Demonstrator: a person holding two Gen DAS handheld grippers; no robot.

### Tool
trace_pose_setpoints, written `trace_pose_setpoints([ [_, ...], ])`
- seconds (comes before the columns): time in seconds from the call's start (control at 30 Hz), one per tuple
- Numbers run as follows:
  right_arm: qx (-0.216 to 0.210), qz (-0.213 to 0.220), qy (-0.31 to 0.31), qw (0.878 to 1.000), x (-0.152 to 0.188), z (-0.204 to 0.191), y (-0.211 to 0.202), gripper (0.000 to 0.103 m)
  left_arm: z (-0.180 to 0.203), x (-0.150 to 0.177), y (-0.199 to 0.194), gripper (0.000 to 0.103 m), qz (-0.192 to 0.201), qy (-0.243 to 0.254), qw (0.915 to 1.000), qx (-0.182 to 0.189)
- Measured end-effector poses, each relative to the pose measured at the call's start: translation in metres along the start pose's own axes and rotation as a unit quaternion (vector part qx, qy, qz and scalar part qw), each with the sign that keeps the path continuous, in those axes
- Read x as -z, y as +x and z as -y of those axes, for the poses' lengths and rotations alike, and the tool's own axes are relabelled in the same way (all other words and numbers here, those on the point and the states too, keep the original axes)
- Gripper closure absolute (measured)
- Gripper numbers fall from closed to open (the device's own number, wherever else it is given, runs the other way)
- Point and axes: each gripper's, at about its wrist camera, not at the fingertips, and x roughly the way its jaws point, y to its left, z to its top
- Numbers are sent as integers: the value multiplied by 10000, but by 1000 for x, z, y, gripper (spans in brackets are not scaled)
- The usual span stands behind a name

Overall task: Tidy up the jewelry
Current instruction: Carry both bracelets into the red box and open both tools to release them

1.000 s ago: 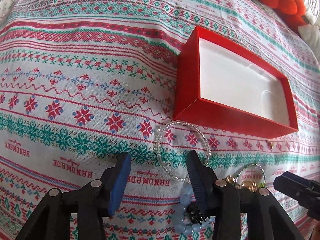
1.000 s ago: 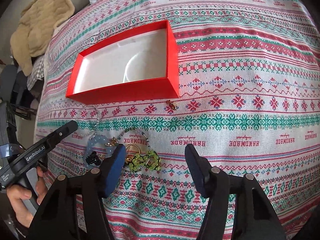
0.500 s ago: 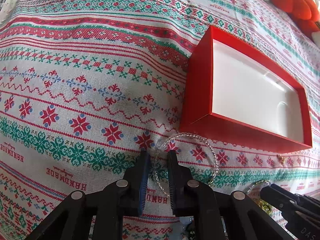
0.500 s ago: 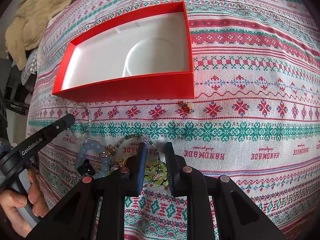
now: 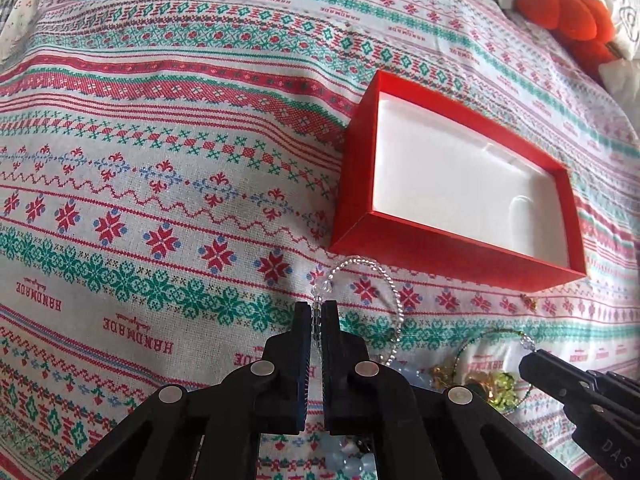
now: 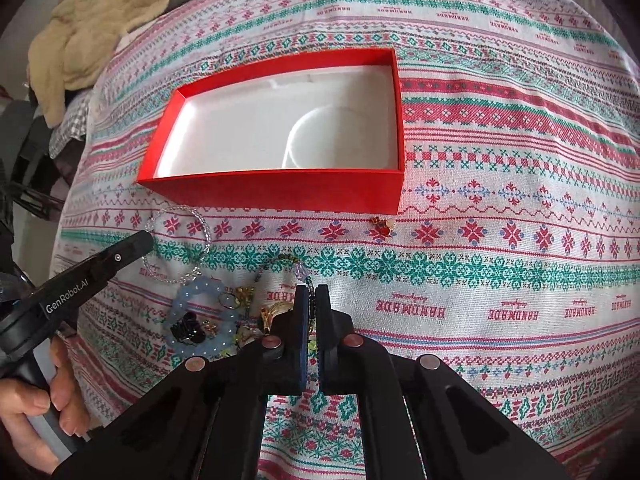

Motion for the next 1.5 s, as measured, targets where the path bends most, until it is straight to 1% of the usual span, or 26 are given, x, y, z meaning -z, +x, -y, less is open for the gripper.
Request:
trace_pose_setpoints([
  [0.3, -319, 407, 43, 9987, 8, 0, -40, 101, 9, 13, -38, 103, 287, 182, 9990, 288],
  [0.5, -335, 635, 195, 9972, 6, 12, -58, 101, 22, 14, -55, 103, 468, 305, 9974, 457],
  [0.67, -307, 790, 263, 9961, 3, 21, -70, 101, 48, 1, -66, 103, 688, 497, 9950, 528],
  [0.77, -356, 851, 297, 9953, 1, 24, -75, 101, 63, -8, -64, 103, 724, 565, 9940, 598],
  [1.0, -463, 921, 404, 9939, -4, 28, -80, 101, 89, -41, -46, 103, 710, 456, 9923, 910],
  [1.1, -527, 932, 491, 9930, -9, 32, -80, 101, 91, -51, -33, 103, 735, 402, 9918, 969],
  [1.2, -559, 1024, 533, 9917, -13, 34, -82, 101, 84, -56, -16, 103, 693, 312, 9931, 895],
  [1.37, -637, 1216, 503, 9893, -19, 31, -89, 101, 69, -56, 2, 103, 665, 249, 9955, 627],
  [1.5, -700, 1342, 467, 9874, -26, 25, -89, 101, 63, -54, 9, 103, 698, 382, 9965, 274],
])
